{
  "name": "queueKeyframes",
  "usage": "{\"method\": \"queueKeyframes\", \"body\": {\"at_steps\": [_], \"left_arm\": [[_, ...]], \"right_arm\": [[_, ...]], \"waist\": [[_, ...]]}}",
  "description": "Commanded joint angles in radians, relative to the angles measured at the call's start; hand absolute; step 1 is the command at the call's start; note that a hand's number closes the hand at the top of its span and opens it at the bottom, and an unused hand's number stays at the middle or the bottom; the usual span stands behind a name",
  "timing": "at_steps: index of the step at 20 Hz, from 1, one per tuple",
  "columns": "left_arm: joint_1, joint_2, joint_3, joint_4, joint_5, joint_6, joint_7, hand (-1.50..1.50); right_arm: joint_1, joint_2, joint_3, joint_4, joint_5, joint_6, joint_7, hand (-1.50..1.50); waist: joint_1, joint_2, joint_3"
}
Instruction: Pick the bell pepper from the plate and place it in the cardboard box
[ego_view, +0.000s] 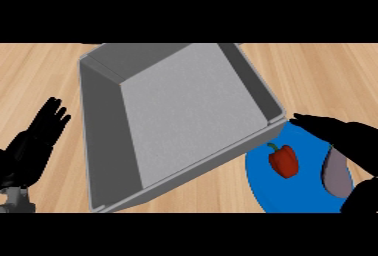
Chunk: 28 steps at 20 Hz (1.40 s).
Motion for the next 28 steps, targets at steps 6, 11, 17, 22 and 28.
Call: {"method": "queueKeyframes", "body": {"at_steps": [6,11,17,22,28], "left_arm": [[-0.051,-0.027,0.028,-0.013,-0.034,-0.003,0.071,0.00],[-0.049,-0.042,0.044,-0.038,-0.046,-0.012,0.097,0.00],[0.054,-0.045,0.071,-0.059,-0.033,-0.097,0.035,0.00],[-0.029,-0.073,0.079,-0.089,-0.058,-0.031,0.129,0.00],[-0.077,-0.041,0.125,0.028,-0.049,-0.110,0.083,0.00]], "right_arm": [[0.023,0.151,0.038,0.010,0.175,-0.001,-0.055,-1.50],[0.005,0.173,-0.018,-0.023,0.198,0.045,-0.078,-1.50],[0.039,0.157,-0.028,-0.009,0.281,0.057,-0.129,-1.50],[-0.020,0.229,0.003,0.060,0.357,0.083,-0.118,-1.50],[0.055,0.305,0.060,-0.012,0.444,0.079,-0.031,-1.50]], "waist": [[0.000,0.000,0.000],[-0.002,-0.001,0.000],[0.000,-0.001,0.000],[0.001,0.000,0.000],[-0.004,0.000,0.000]]}}
